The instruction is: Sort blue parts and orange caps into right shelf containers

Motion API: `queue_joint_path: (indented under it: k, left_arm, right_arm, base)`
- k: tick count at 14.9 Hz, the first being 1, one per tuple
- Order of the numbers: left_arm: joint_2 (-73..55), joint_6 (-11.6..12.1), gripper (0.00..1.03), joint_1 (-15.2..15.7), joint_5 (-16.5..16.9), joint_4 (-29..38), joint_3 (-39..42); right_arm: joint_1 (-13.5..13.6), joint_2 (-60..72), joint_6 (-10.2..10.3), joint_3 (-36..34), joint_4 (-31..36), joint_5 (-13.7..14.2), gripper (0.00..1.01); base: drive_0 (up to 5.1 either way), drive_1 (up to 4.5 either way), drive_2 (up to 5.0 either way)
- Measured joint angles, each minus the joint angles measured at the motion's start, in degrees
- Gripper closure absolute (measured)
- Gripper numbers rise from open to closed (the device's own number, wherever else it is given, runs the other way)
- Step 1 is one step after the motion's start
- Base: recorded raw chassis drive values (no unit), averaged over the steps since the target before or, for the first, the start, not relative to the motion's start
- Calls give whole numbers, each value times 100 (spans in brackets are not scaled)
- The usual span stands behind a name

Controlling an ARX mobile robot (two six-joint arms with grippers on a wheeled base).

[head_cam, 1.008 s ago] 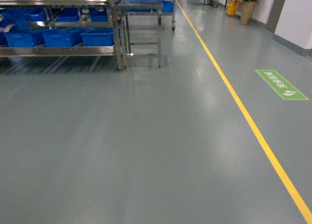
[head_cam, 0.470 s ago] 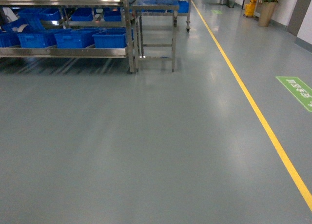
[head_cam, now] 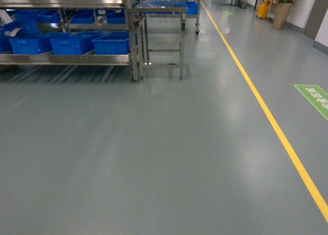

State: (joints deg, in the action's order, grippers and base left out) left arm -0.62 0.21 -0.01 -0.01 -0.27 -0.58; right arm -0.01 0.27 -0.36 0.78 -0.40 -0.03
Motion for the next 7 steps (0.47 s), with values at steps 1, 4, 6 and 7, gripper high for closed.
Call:
queue_joint_path:
  k: [1, 4, 6, 7]
  left_arm:
    - [0, 0, 60, 0, -2, -15, 0]
    - [0, -2, 60, 0, 0, -11, 0]
    - [0, 0, 60, 0, 2, 0, 0]
    - [0, -2, 60, 0, 0, -9, 0]
  right_arm:
    - [0, 0, 0, 0, 7, 0, 61]
    - [0, 0, 0, 0, 4, 0, 61]
    - [0, 0, 0, 0, 2, 2, 61]
    - [0, 0, 2, 0, 4, 0, 61]
  base:
    - [15, 433, -404]
    - [1, 422, -421]
    - [2, 424, -421]
    - [-5, 418, -428]
